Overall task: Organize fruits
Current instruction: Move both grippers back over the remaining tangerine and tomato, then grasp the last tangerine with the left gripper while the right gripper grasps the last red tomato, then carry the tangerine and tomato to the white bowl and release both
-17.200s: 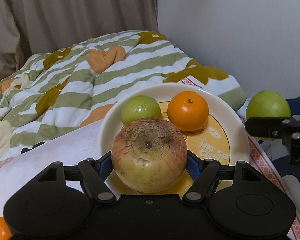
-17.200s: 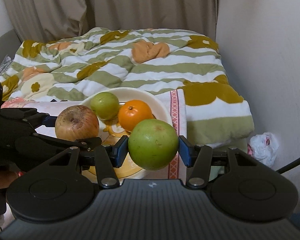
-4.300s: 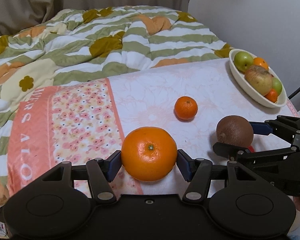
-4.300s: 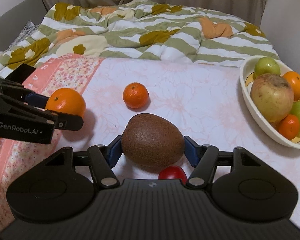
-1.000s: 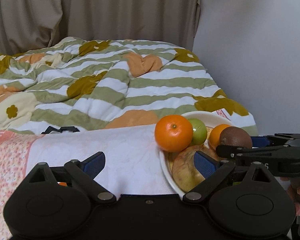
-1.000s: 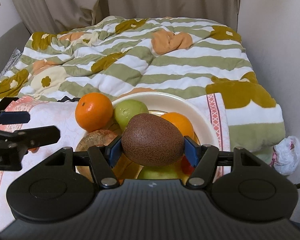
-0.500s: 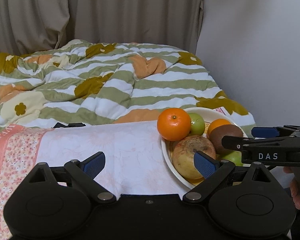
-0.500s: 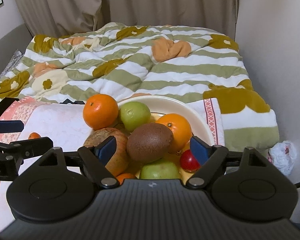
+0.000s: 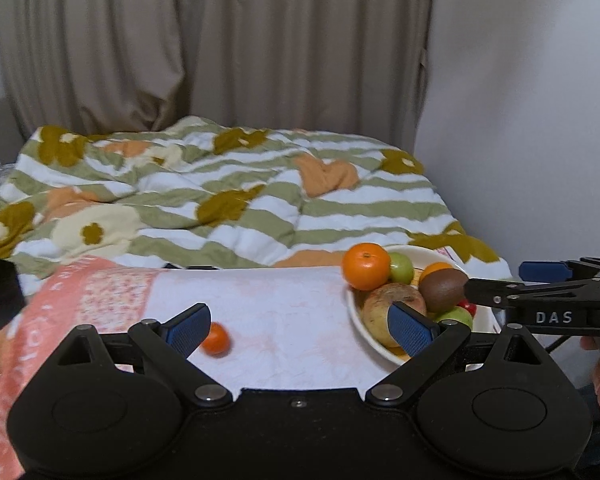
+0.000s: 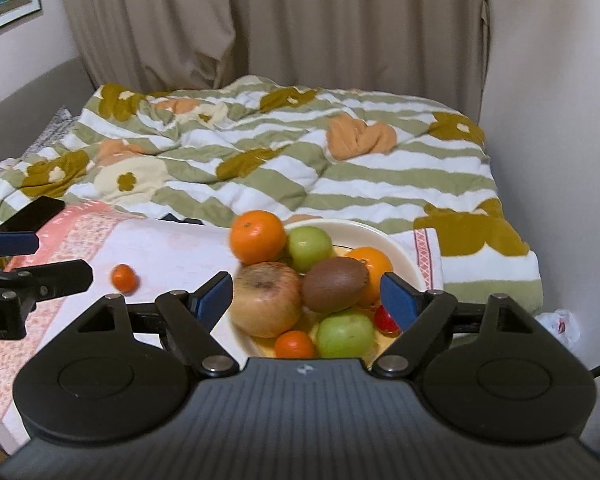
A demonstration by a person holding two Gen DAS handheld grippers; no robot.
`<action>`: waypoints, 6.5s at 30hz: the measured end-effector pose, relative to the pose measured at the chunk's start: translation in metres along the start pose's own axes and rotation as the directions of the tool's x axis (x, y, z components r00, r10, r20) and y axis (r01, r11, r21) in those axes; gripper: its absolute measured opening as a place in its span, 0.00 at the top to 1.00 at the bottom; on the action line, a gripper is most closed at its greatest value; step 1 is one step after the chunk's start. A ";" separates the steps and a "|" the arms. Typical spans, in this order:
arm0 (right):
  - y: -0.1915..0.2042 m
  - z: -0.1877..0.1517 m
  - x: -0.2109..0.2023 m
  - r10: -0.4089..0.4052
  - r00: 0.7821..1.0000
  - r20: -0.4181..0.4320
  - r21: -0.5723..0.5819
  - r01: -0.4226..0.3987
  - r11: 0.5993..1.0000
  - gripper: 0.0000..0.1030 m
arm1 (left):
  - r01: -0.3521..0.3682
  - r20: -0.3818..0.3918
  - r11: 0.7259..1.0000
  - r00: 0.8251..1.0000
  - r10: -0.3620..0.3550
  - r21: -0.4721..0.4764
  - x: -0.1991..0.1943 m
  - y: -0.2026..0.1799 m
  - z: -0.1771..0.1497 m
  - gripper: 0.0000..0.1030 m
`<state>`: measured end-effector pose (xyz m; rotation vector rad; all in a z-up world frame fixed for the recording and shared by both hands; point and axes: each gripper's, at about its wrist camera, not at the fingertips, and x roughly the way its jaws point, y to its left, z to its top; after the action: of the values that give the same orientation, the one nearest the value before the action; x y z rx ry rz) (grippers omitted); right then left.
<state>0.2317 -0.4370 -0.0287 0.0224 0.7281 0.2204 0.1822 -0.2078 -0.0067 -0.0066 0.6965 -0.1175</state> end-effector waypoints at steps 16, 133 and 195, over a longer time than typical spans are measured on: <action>0.074 -0.009 -0.048 -0.011 1.000 0.022 0.038 0.010 0.999 0.00 | -0.129 0.028 0.992 0.991 0.129 0.006 -0.054 0.101 -0.017 0.03; -0.043 -0.052 -0.045 -0.057 0.998 -0.042 0.075 0.060 0.995 0.54 | 0.189 -0.077 0.973 0.981 -0.180 0.131 0.033 -0.089 -0.008 0.61; -0.076 -0.060 0.042 -0.017 0.998 -0.052 0.062 0.020 0.998 0.06 | 0.027 -0.126 0.997 0.992 -0.019 0.068 0.025 -0.050 -0.051 0.12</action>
<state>0.2366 -0.5056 -0.1082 0.0700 0.7865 0.1805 0.1630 -0.2589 -0.0593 0.0596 0.8175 -0.1651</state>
